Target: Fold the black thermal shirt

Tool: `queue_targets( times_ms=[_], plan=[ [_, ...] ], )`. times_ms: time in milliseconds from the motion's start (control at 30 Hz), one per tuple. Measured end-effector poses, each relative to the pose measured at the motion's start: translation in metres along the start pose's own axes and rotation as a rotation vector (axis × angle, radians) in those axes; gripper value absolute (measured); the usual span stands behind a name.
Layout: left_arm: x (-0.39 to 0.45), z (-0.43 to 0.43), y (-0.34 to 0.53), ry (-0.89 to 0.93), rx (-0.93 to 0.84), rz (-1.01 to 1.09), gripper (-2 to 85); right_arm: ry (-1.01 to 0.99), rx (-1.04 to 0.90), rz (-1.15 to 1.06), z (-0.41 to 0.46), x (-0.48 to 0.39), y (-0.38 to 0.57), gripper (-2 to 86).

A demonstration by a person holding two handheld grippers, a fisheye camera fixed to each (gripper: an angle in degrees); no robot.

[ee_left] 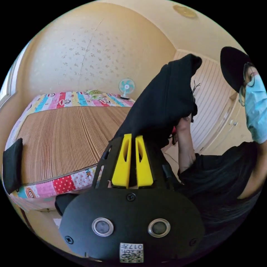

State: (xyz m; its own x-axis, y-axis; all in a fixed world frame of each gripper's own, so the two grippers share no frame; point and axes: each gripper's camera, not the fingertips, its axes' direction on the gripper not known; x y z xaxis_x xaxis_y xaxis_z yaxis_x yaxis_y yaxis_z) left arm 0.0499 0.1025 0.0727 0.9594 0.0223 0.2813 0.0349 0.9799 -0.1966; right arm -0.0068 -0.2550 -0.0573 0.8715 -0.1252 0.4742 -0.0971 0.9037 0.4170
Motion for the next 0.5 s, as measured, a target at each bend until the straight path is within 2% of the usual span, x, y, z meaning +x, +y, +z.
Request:
queue_targets(
  times_ms=[100,200,267,333,500],
  plan=[
    [-0.021,-0.05,-0.011,0.243,0.236,0.022,0.1,0.068,-0.012,0.009,-0.015,0.013,-0.004,2.2],
    [-0.022,-0.067,-0.034,0.38,0.318,0.082,-0.3,0.157,-0.088,0.027,-0.031,0.032,-0.003,2.3],
    [-0.011,-0.07,-0.046,0.391,0.344,0.128,-0.3,0.14,-0.164,0.027,-0.035,0.044,0.012,2.5],
    [0.009,-0.074,-0.06,0.342,0.352,0.193,-0.3,0.164,-0.163,0.047,-0.04,0.05,0.031,2.9],
    [0.036,-0.07,-0.08,0.314,0.272,0.241,-0.5,0.202,-0.278,0.162,-0.049,0.067,0.105,5.0]
  ],
)
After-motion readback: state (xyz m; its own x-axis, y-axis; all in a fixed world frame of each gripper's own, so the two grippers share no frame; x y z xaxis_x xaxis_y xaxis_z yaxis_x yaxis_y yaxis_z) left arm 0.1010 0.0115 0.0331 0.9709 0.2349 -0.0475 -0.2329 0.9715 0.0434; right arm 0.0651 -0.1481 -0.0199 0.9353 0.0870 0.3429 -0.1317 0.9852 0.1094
